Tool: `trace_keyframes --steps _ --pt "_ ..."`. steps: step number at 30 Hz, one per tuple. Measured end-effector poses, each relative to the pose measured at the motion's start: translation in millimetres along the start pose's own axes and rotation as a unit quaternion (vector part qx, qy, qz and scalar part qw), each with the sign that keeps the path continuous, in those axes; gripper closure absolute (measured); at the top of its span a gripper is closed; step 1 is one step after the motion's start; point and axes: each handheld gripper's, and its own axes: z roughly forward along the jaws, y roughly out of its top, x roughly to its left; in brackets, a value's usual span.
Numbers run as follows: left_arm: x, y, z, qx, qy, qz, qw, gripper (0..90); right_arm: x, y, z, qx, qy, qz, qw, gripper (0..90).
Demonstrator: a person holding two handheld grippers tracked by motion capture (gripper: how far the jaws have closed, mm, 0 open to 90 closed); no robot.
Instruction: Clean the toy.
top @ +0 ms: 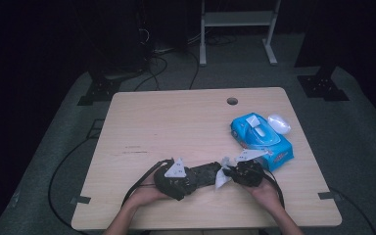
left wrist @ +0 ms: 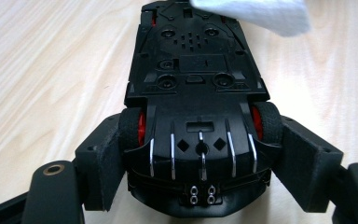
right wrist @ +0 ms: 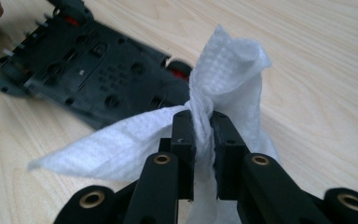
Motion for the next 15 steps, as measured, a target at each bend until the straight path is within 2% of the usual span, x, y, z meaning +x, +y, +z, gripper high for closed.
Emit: trace_keyframes --steps 2,5,7,9,11,15 --pt "-2.5 2.3 1.9 -0.001 -0.008 0.005 1.0 24.6 2.6 2.6 0.0 -0.013 0.003 -0.002 0.9999 80.2" --pt "-2.1 3.6 2.1 -0.005 -0.013 -0.003 0.9999 24.5 5.7 6.6 4.2 -0.012 -0.001 -0.015 0.9998 79.8" --pt "-1.6 2.8 1.9 -0.007 -0.011 -0.005 0.9999 24.8 1.4 7.4 5.4 -0.009 -0.007 -0.006 0.9999 80.2" --pt "-3.2 3.6 3.6 -0.006 -0.006 -0.004 1.0 24.7 3.8 8.7 4.5 -0.01 -0.003 -0.004 0.9999 80.5" --pt "-4.0 4.9 5.5 -0.008 -0.002 -0.004 1.0 24.7 13.5 13.0 5.0 -0.015 0.012 -0.015 0.9997 80.5" --pt "-4.3 6.0 6.7 -0.005 0.0 -0.002 1.0 24.7 45.0 24.8 17.0 -0.02 0.043 -0.062 0.997 80.5"
